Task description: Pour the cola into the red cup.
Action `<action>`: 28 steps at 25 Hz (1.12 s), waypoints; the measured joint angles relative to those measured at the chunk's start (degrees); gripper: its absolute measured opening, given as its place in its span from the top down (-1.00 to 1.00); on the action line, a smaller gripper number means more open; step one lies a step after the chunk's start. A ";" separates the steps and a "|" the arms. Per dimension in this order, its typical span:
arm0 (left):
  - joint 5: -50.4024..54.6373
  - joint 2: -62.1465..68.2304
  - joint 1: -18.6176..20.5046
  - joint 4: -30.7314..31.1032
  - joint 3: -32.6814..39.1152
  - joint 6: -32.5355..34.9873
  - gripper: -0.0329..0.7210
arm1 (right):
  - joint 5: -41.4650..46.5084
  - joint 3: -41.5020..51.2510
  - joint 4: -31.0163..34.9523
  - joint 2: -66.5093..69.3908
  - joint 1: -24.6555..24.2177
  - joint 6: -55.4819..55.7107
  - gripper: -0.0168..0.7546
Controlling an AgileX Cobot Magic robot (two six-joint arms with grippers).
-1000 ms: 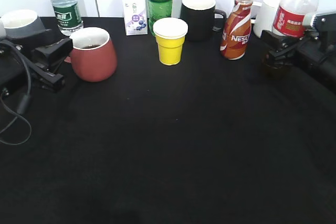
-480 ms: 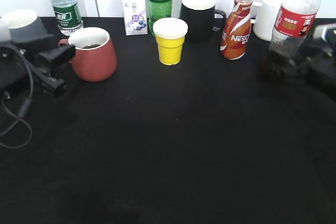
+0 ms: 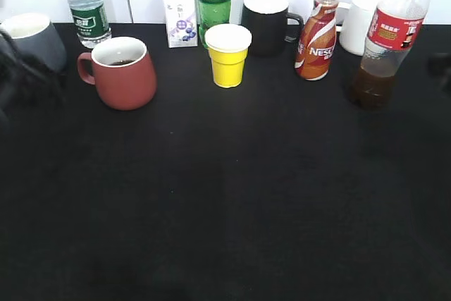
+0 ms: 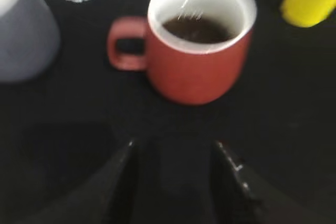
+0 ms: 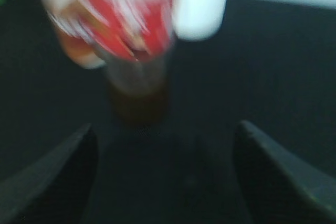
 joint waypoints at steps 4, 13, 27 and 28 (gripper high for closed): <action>17.50 -13.83 -0.45 -1.91 -3.18 0.00 0.01 | 21.94 -5.25 6.77 -9.76 15.72 0.42 -0.59; 45.26 -52.58 -0.52 -3.21 -2.14 7.02 0.01 | 60.03 -6.56 23.43 -47.17 20.36 -13.60 -0.58; 45.89 -65.13 -0.52 -14.89 10.94 15.04 0.01 | 61.40 2.93 30.13 -57.80 20.36 -23.57 -0.58; 45.89 -65.13 -0.52 -14.89 11.01 15.04 0.01 | 61.38 2.93 30.17 -57.80 20.36 -23.57 -0.58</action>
